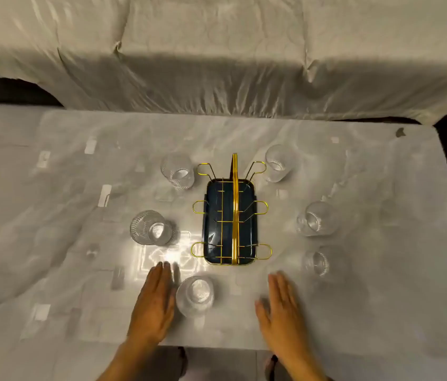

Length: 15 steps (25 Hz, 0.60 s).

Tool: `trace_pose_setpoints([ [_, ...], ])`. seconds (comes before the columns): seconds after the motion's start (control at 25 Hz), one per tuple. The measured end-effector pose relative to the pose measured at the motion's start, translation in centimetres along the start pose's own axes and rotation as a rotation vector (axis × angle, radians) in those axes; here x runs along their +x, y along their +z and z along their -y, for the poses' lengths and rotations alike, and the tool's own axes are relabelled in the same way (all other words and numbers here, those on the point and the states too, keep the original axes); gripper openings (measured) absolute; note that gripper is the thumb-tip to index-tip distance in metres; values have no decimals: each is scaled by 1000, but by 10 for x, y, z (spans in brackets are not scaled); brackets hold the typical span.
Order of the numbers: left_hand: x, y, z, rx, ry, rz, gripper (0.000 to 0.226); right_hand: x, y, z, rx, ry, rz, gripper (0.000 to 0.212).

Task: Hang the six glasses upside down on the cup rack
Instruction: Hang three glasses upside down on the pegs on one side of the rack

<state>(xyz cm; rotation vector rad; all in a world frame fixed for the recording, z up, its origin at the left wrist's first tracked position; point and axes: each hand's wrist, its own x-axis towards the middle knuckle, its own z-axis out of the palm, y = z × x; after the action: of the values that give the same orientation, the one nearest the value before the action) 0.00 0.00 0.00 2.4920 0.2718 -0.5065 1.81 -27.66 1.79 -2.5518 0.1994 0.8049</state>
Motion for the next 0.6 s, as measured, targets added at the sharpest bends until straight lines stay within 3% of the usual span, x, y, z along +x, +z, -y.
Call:
trace_pose_setpoints([
  [0.12, 24, 55, 32, 196, 174, -90, 78, 29, 48, -8, -220, -70, -137, 72],
  [0.36, 49, 100, 73, 427, 252, -316, 71, 56, 102, -47, -291, -255, -475, 71],
  [0.6, 26, 103, 53, 200, 264, -518, 60, 41, 109, -45, -253, -273, -543, 73],
])
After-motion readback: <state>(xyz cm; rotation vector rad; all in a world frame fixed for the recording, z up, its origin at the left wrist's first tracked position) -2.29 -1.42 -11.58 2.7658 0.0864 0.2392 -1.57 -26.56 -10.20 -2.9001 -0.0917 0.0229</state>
